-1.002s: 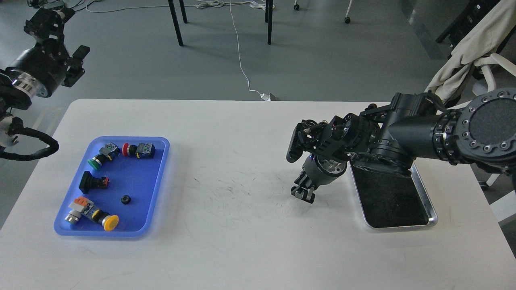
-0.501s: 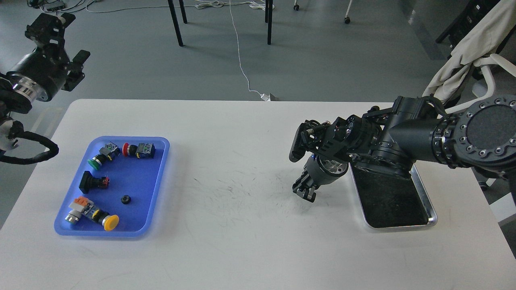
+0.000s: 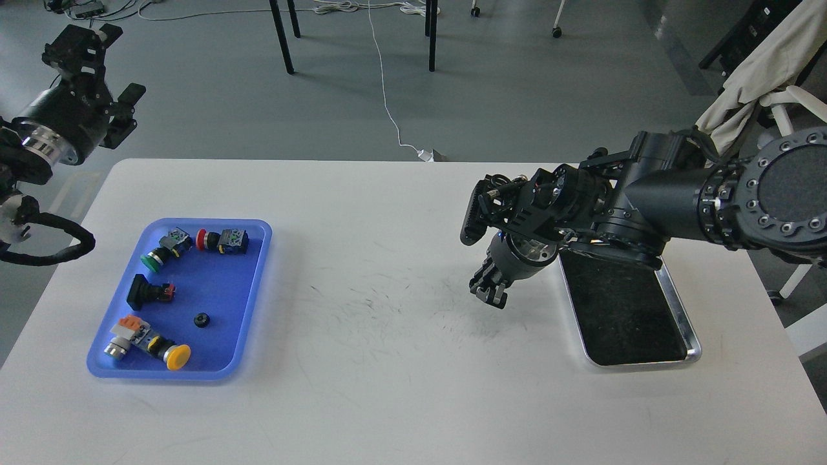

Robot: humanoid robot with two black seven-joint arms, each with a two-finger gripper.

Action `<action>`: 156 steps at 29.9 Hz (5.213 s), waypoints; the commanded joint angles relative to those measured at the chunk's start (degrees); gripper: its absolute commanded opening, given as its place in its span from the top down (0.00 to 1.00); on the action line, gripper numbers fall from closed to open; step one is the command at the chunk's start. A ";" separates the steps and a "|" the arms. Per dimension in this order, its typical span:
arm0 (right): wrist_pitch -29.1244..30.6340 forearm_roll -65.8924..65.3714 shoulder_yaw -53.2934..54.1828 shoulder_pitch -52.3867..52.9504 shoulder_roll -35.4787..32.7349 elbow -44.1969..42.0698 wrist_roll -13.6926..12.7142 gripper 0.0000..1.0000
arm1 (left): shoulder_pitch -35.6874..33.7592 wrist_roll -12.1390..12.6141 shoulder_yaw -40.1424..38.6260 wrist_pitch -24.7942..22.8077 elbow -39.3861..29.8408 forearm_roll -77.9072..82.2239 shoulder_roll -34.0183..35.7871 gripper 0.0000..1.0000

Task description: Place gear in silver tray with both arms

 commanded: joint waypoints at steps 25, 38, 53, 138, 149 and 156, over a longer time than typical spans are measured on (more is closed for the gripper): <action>-1.15 -2.54 -1.88 -2.34 -26.36 2.78 0.00 0.98 | 1.70 0.00 -0.09 -0.88 -0.62 -0.04 1.48 0.01; -2.21 -2.54 -1.44 -6.91 -26.01 -2.14 0.00 0.98 | 1.79 0.00 -0.09 -1.32 -0.79 -0.40 3.06 0.01; -3.79 -2.54 -1.17 -11.14 -23.03 -7.07 0.00 0.98 | 2.49 0.00 -0.09 -1.32 -0.79 -0.40 3.85 0.01; -14.77 58.09 48.84 -27.66 -51.32 3.38 0.00 0.07 | 8.73 0.00 2.54 5.46 -35.50 49.70 29.59 0.02; -18.82 60.65 48.84 -29.77 -55.19 10.06 0.00 0.07 | 7.94 0.00 1.84 -1.50 -44.29 54.16 35.49 0.01; -19.96 61.27 49.10 -30.12 -56.69 12.53 0.00 0.07 | 8.73 0.00 4.73 10.19 -46.23 72.11 34.26 0.02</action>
